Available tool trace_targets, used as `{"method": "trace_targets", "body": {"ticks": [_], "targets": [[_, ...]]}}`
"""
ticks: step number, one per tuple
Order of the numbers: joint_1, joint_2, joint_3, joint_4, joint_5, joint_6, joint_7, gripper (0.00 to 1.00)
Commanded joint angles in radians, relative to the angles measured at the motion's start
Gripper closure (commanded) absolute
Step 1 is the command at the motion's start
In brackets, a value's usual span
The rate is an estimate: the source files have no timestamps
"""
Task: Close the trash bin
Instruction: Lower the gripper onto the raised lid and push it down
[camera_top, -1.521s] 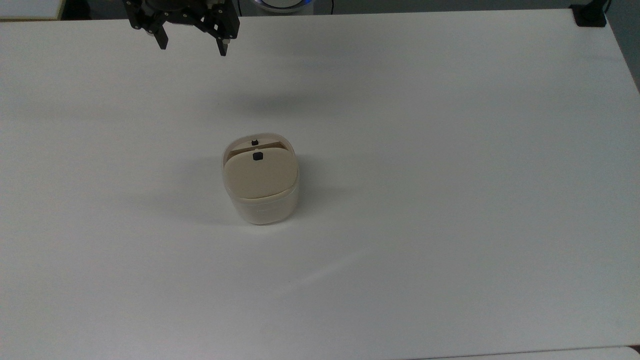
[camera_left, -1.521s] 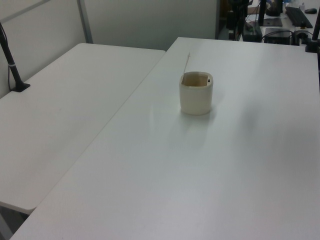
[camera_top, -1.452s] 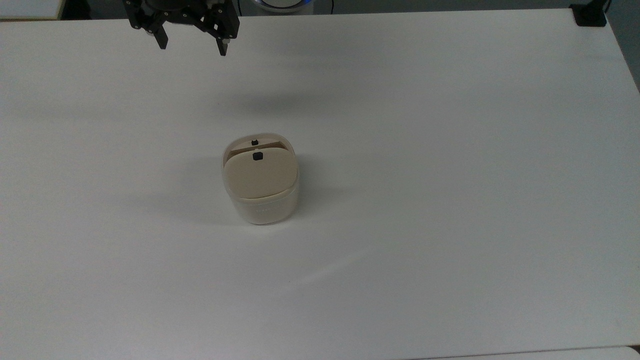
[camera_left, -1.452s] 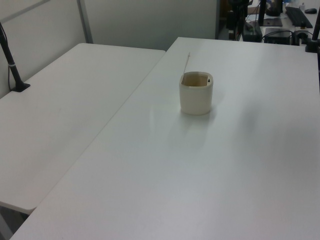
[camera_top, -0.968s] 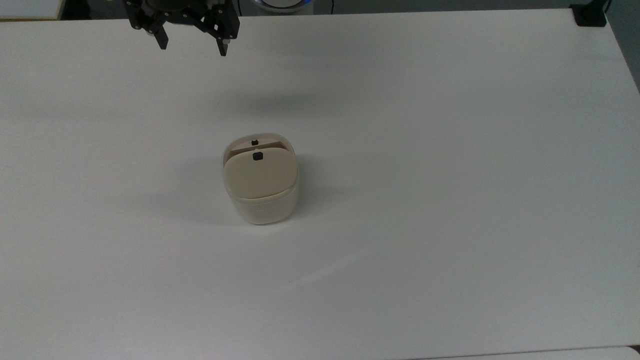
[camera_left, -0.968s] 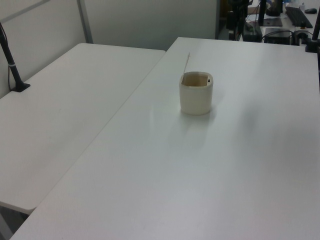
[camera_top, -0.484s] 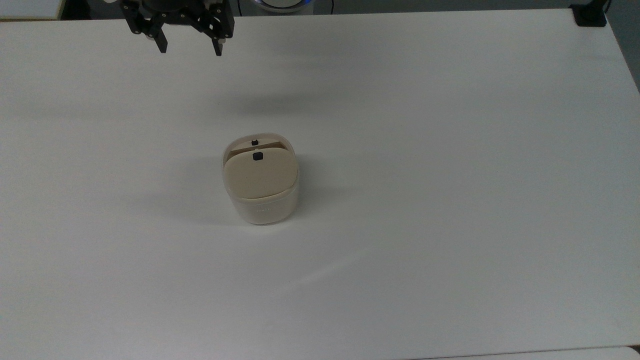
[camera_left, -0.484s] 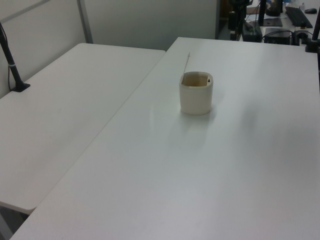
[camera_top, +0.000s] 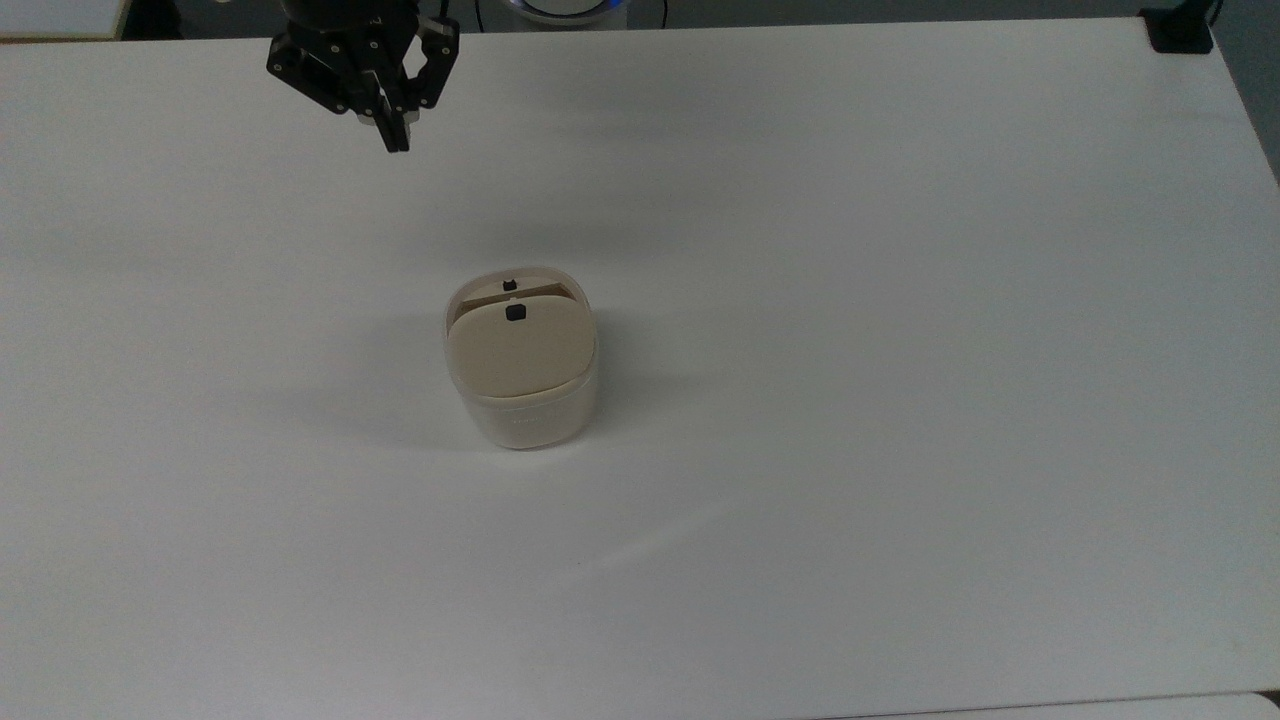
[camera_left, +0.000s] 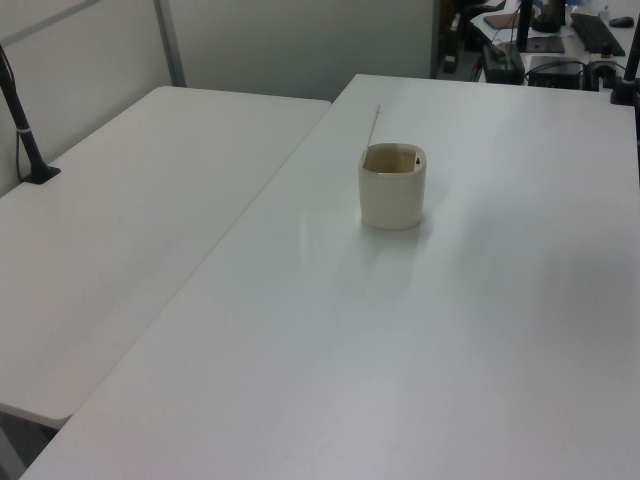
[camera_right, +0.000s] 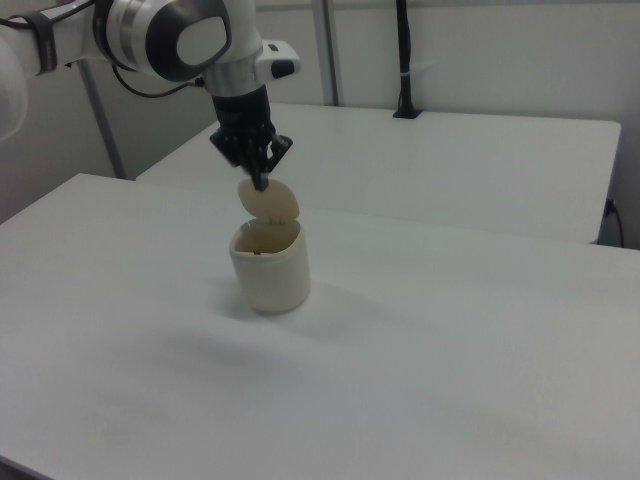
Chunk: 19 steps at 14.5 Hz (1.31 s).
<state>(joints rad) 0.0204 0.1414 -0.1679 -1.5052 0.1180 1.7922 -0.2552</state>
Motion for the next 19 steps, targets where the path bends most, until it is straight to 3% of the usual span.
{"method": "trace_targets", "body": {"ticks": [1,3,6,10,14,19], "targets": [[0.012,0.049,0.011,-0.001,0.047,0.174,-0.016,1.0],[0.012,0.105,0.016,0.0,0.107,0.337,-0.013,1.0],[0.044,0.17,0.019,0.02,0.118,0.498,0.01,1.0],[0.078,0.254,0.019,0.069,0.111,0.504,0.036,1.0],[0.09,0.26,0.019,0.068,0.104,0.481,0.034,1.0],[0.081,0.239,0.015,0.069,0.101,0.258,0.024,1.0]]}}
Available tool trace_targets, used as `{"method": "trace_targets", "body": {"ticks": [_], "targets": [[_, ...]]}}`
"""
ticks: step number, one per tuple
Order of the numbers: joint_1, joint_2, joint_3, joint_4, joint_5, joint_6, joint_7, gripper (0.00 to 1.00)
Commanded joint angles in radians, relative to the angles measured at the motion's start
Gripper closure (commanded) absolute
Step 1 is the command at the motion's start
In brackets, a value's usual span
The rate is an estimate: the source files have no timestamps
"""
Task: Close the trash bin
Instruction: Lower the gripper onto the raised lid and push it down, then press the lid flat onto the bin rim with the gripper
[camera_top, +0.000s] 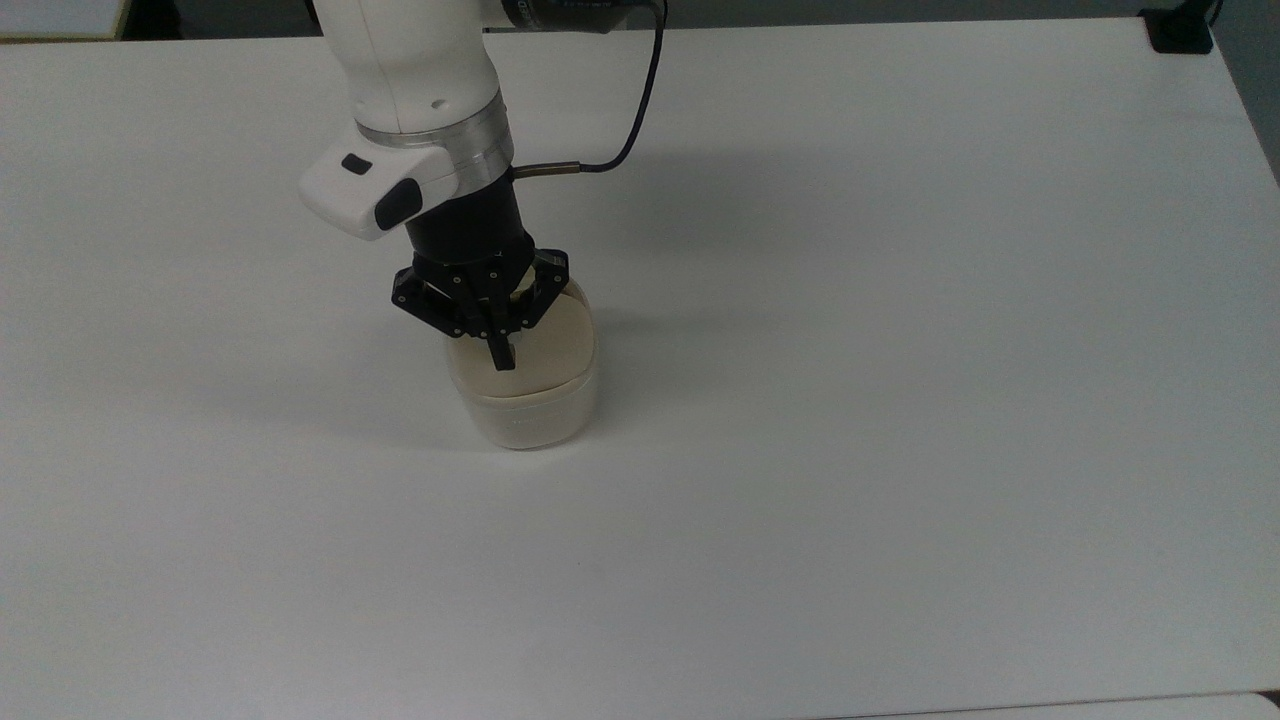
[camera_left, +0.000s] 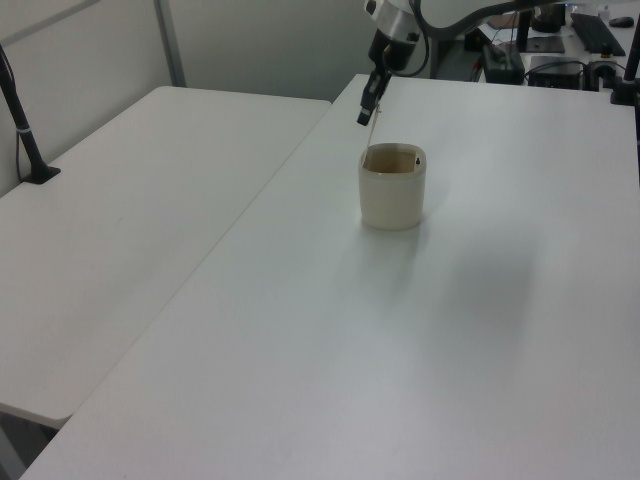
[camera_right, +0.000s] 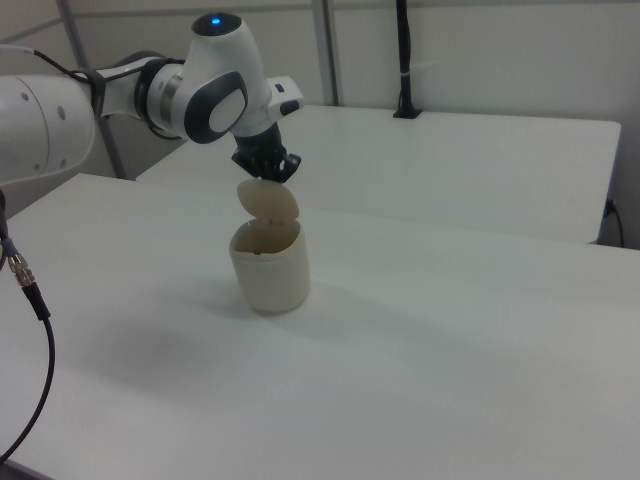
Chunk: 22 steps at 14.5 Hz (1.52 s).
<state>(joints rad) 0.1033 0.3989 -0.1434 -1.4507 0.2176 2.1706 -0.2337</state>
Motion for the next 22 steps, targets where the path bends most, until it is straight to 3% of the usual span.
{"method": "trace_targets", "body": {"ticks": [1,8,16,18,21,22], "targets": [[-0.002,-0.026,-0.01,0.013,0.0,-0.145,0.002,1.0],[0.003,-0.014,-0.012,-0.053,-0.047,-0.206,0.002,1.0],[0.006,0.043,-0.01,-0.062,-0.063,-0.192,0.01,1.0],[-0.002,-0.006,-0.013,-0.056,-0.063,-0.222,0.008,1.0],[-0.01,-0.106,-0.03,-0.054,-0.067,-0.384,0.005,1.0],[-0.014,-0.138,-0.038,-0.056,-0.07,-0.443,0.007,0.93]]}}
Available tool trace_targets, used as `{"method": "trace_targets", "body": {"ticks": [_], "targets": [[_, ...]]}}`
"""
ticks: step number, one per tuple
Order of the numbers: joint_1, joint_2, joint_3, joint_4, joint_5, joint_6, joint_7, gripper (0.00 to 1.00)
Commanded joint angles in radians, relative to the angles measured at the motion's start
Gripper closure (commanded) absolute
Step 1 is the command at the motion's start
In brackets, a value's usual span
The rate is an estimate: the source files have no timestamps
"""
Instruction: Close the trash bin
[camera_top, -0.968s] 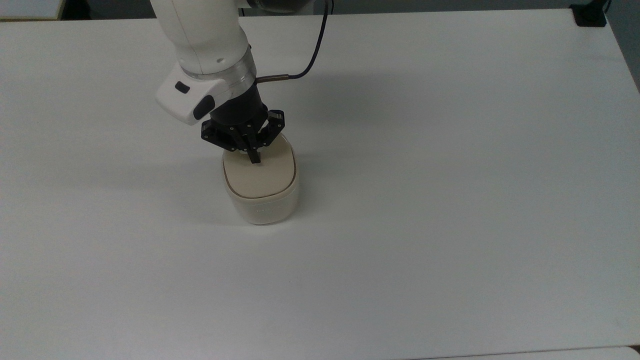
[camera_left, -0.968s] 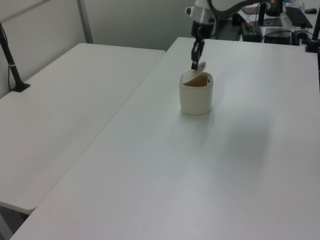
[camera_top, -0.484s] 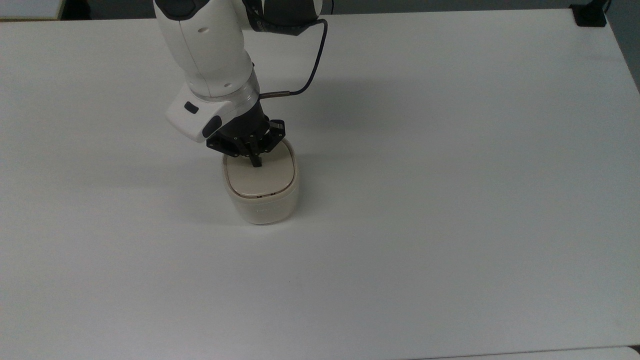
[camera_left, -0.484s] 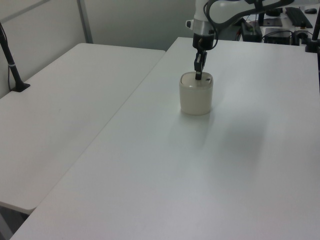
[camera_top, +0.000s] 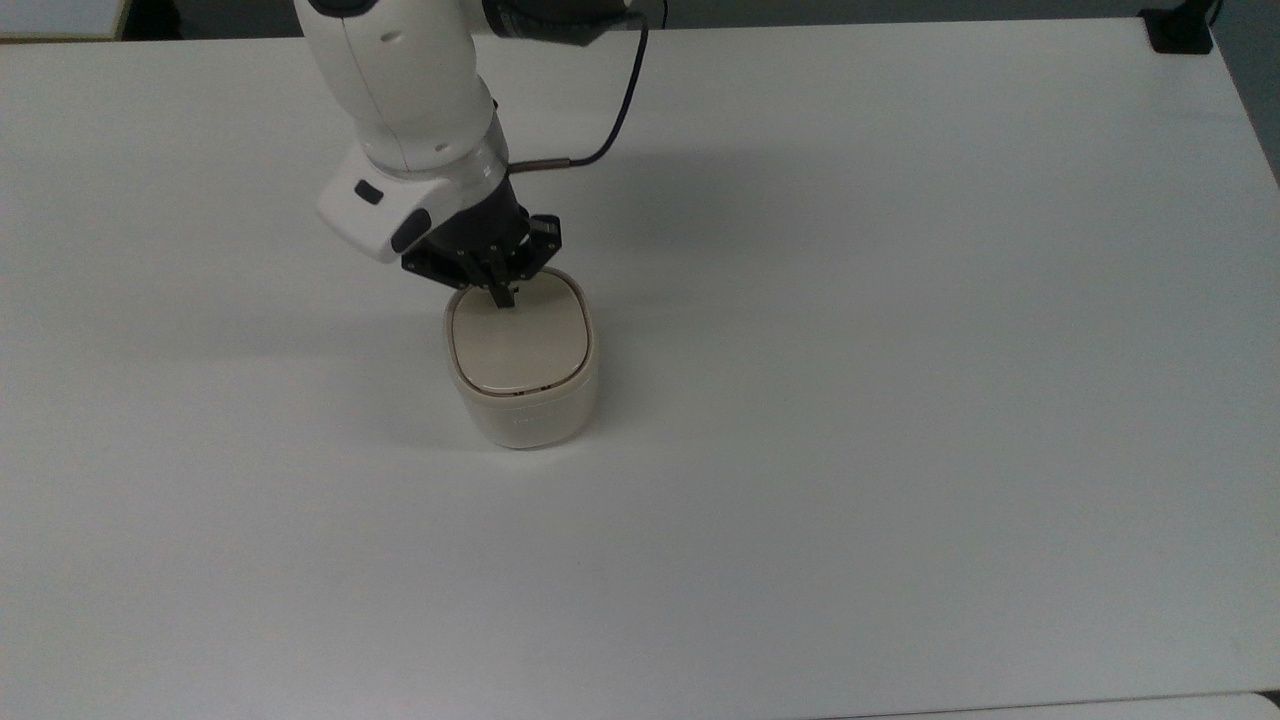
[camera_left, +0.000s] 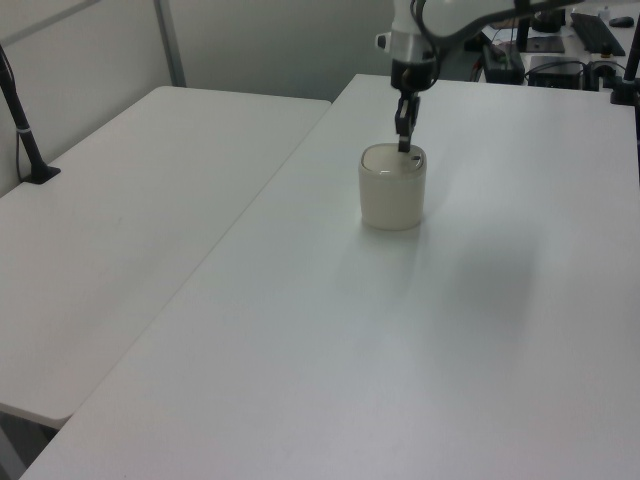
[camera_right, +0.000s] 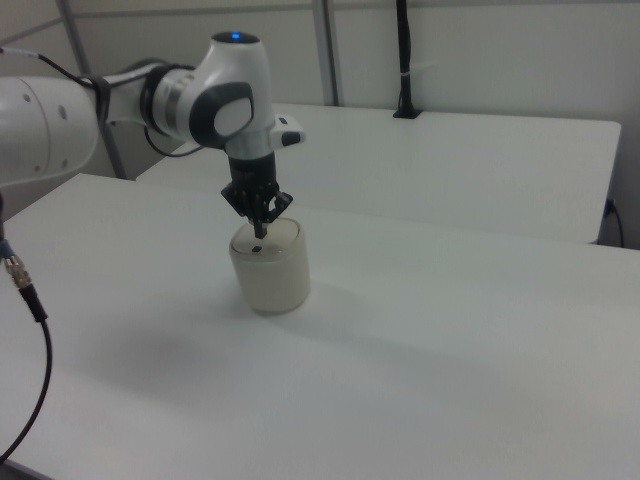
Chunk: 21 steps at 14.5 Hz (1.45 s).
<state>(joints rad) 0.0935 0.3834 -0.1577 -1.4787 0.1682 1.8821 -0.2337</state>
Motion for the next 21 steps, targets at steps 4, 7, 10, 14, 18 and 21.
{"method": "trace_targets", "body": {"ticks": [4,7,10,14,18,21], "targets": [[-0.008,-0.222,-0.028,-0.034,-0.087,-0.331,0.094,0.0],[-0.003,-0.283,-0.025,-0.092,-0.104,-0.331,0.152,0.0],[-0.006,-0.35,-0.025,-0.146,-0.104,-0.307,0.148,0.0],[0.002,-0.385,-0.025,-0.178,-0.128,-0.299,0.206,0.0],[0.003,-0.383,-0.02,-0.172,-0.157,-0.294,0.249,0.0],[0.0,-0.383,-0.02,-0.167,-0.162,-0.294,0.249,0.0]]}}
